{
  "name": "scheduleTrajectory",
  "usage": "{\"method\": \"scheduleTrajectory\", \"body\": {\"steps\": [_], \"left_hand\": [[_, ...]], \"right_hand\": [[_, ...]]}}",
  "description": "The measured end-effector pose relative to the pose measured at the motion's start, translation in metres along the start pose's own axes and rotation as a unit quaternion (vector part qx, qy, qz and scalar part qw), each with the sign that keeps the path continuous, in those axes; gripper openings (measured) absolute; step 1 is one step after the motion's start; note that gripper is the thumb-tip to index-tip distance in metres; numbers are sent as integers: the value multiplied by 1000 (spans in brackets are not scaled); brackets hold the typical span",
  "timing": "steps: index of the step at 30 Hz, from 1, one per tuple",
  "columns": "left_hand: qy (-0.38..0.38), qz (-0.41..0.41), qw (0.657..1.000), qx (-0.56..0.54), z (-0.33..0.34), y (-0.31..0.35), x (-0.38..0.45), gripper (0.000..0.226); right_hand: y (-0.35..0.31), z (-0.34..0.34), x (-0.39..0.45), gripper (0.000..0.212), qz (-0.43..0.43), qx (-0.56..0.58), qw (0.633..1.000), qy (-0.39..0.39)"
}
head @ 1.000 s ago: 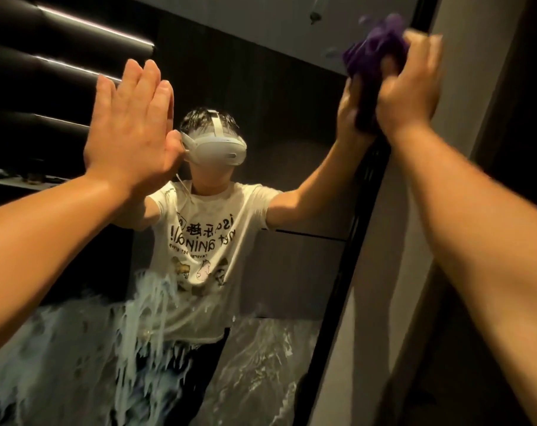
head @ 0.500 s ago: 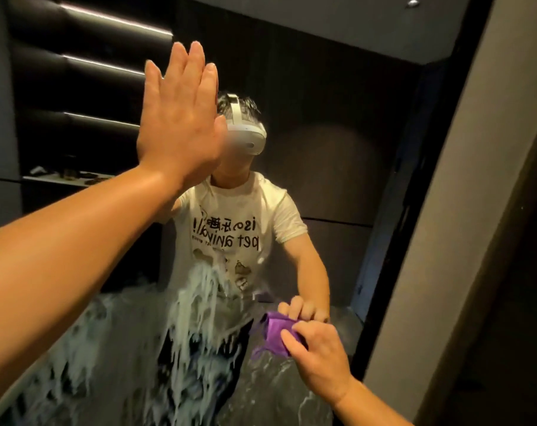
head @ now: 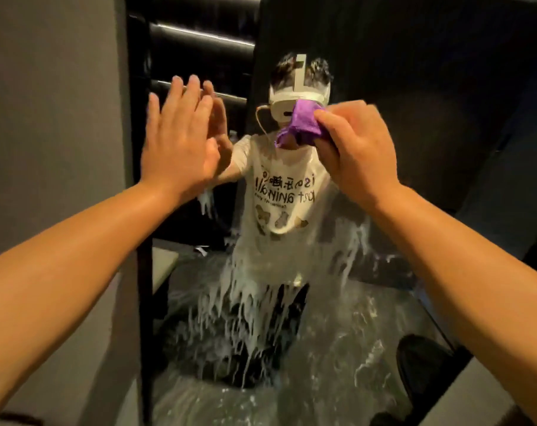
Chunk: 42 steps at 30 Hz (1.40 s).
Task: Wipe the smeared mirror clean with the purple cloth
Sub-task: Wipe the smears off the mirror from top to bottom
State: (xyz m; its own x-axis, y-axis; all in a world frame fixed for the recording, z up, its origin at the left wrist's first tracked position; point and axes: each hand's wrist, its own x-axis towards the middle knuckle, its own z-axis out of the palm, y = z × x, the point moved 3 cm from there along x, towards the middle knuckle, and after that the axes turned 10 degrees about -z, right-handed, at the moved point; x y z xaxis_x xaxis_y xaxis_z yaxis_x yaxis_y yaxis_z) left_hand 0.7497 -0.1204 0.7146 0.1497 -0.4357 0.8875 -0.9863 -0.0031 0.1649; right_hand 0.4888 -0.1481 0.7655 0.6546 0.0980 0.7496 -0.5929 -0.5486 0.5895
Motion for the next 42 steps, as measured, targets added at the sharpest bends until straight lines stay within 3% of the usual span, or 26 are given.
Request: {"method": "scheduleTrajectory", "body": {"steps": [5, 8, 11, 16, 20, 22, 25, 28, 30, 32, 33, 38, 42], "left_hand": [[-38, -113, 993, -9, 27, -95, -25, 71], [-49, -99, 992, -52, 51, -119, -40, 70], [1, -69, 992, -105, 65, -129, -46, 64], [47, -35, 988, -140, 75, -132, -45, 59], [58, -34, 989, -131, 79, -133, -45, 57], [59, -38, 988, -137, 81, -132, -45, 58], [63, -45, 986, -145, 81, -132, -45, 58], [59, -45, 985, -153, 78, -133, -45, 57], [61, -45, 985, -156, 76, -134, -45, 54], [73, -41, 986, -146, 74, -135, -45, 50], [76, -36, 987, -140, 74, -137, -45, 48], [67, -22, 991, -114, 75, -142, -45, 50], [56, -32, 991, -121, 75, -139, -48, 53]], "right_hand": [[-67, 43, 70, 31, -56, -44, 997, 9], [-89, 70, 97, 35, -54, -108, 993, -1], [-111, 96, 100, 40, -50, -148, 988, -5], [-216, 151, -37, 28, -182, -26, 980, -79], [-290, 175, -175, 26, -275, 68, 927, -247], [-307, 180, -202, 24, -282, 86, 914, -277], [-296, 168, -177, 19, -258, 102, 927, -252], [-228, 126, -50, 15, -178, 2, 972, -152], [-161, 102, 30, 18, -32, -51, 996, -60], [-127, 90, 78, 20, 14, -115, 992, 49], [-129, 98, 81, 24, 3, -137, 989, 55], [-230, 161, -10, 27, -132, -27, 989, -68], [-312, 196, -120, 23, -287, 67, 931, -217]]}}
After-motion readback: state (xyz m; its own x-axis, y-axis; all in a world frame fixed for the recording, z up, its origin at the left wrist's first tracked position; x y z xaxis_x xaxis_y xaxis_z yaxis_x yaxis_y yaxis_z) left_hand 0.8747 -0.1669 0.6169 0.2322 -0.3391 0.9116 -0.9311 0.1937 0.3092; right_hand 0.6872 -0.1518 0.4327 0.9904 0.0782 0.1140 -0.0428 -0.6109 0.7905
